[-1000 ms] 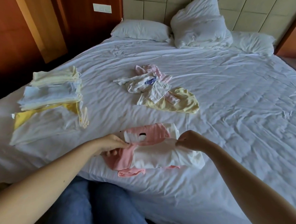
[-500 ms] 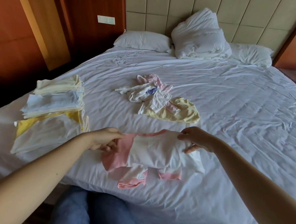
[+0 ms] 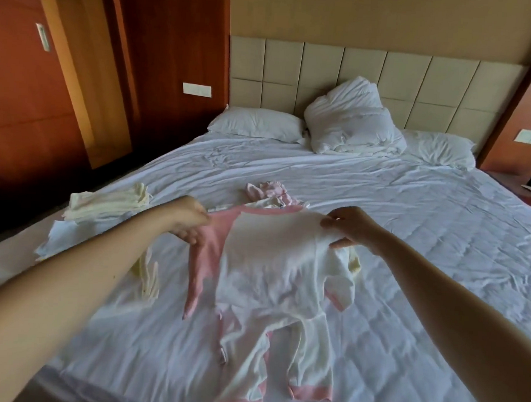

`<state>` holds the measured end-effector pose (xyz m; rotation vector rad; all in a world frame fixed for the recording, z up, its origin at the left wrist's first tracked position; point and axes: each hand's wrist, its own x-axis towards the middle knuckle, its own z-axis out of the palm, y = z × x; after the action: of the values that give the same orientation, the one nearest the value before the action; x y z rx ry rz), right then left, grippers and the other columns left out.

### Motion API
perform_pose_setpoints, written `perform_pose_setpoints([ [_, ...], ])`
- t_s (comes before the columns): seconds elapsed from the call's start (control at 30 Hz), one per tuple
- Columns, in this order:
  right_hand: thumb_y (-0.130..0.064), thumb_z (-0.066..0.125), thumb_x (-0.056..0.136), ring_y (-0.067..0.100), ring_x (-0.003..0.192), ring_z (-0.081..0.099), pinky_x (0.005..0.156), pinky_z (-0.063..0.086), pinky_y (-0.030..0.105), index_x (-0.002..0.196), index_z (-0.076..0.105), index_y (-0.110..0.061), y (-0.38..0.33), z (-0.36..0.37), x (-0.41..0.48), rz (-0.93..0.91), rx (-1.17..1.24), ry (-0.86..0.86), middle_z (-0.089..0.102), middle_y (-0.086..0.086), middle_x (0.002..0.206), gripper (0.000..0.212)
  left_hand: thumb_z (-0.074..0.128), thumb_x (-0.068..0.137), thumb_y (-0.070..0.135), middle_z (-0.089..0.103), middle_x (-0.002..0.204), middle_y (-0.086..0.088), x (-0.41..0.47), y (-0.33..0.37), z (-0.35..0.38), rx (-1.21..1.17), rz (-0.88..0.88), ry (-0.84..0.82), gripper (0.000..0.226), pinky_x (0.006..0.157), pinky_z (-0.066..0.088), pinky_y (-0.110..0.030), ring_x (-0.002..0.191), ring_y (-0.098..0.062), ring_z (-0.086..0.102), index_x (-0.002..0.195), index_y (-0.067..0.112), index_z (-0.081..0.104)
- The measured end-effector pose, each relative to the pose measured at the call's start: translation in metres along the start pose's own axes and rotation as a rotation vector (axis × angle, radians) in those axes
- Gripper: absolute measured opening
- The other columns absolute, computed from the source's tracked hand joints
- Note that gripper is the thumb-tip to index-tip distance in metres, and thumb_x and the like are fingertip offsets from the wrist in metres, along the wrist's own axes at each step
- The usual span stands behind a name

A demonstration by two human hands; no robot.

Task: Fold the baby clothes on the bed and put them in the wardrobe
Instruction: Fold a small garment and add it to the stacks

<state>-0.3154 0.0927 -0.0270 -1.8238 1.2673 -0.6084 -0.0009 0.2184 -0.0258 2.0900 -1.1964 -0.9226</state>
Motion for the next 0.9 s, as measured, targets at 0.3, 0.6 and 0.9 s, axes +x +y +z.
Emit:
perform_pose_setpoints([
  [0.3,-0.023,0.062,0.090,0.015,0.068,0.053,0.063,0.037,0.031,0.087,0.070,-0.003,-0.136,-0.048,0.069,-0.469,-0.109,0.474,0.066,0.010,0.075,0.021,0.053,0.090,0.022,0.068,0.083,-0.009,0.035,0.092,-0.104,0.186,0.490,0.800,0.019,0.068,0.049,-0.039,0.078,-0.032,0.062,0.075,0.014,0.060],
  [0.6,-0.018,0.060,0.090,0.008,0.074,0.054,0.057,0.032,0.006,0.095,0.069,-0.008,-0.192,-0.066,0.049,-0.674,0.025,0.664,0.060,-0.007,0.077,0.014,0.052,0.087,0.030,0.071,0.104,-0.003,-0.011,0.122,-0.139,-0.027,0.751,0.983,0.032,0.083,0.056,-0.042,0.095,-0.022,0.065,0.105,0.011,0.071],
  [0.9,-0.015,0.071,0.086,0.018,0.105,0.066,0.080,0.041,0.019,0.104,0.075,-0.009,-0.027,0.029,-0.025,-0.458,-0.201,0.271,0.071,0.006,0.112,0.019,0.065,0.088,0.035,0.074,0.091,0.002,-0.048,-0.054,-0.004,0.068,0.437,0.676,0.016,0.068,0.049,-0.029,0.087,-0.020,0.070,0.075,0.028,0.067],
])
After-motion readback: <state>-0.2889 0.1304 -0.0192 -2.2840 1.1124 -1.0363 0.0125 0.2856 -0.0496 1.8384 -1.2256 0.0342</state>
